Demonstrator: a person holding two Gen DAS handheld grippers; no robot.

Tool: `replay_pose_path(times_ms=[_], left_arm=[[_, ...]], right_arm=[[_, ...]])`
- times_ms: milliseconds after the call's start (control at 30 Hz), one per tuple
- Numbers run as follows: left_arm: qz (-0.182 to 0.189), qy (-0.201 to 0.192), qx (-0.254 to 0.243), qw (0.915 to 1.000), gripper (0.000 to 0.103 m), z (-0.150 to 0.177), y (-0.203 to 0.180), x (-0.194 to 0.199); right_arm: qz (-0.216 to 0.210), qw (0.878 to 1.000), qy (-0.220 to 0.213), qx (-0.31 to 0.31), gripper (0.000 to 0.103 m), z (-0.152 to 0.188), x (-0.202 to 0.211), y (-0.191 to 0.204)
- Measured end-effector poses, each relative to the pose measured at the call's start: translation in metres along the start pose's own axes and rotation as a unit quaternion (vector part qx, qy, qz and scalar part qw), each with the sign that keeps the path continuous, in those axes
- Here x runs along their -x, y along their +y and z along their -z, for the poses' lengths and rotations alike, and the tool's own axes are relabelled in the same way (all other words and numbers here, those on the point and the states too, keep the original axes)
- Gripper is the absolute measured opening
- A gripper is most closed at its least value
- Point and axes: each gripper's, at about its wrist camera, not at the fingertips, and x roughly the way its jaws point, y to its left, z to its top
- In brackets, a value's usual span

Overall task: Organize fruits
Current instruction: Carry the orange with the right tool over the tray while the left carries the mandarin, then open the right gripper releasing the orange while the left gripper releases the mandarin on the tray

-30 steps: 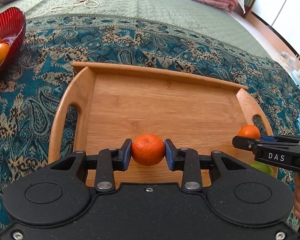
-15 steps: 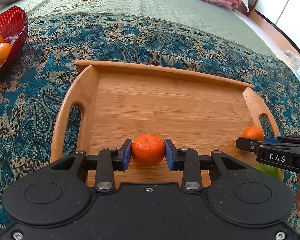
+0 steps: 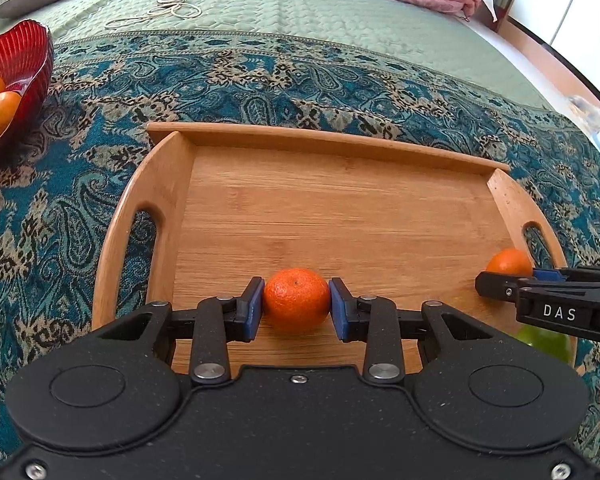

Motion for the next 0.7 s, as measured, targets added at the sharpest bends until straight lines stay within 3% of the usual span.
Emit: replay_pose_path(times_ms=[533, 700], left_arm=[[-0.006, -0.005, -0.016, 0.9998, 0.034, 0.0018, -0.002, 0.0013], [-0.009, -0.007, -0.02, 0.9997, 0.041, 0.003, -0.0028, 0.0021]], right_arm=[[-0.001, 1.0, -0.002, 0.002, 0.046, 0.0021, 0.0009, -0.0017], [-0.004, 1.0, -0.003, 0.001, 0.055, 0.0031, 0.0018, -0.0024]])
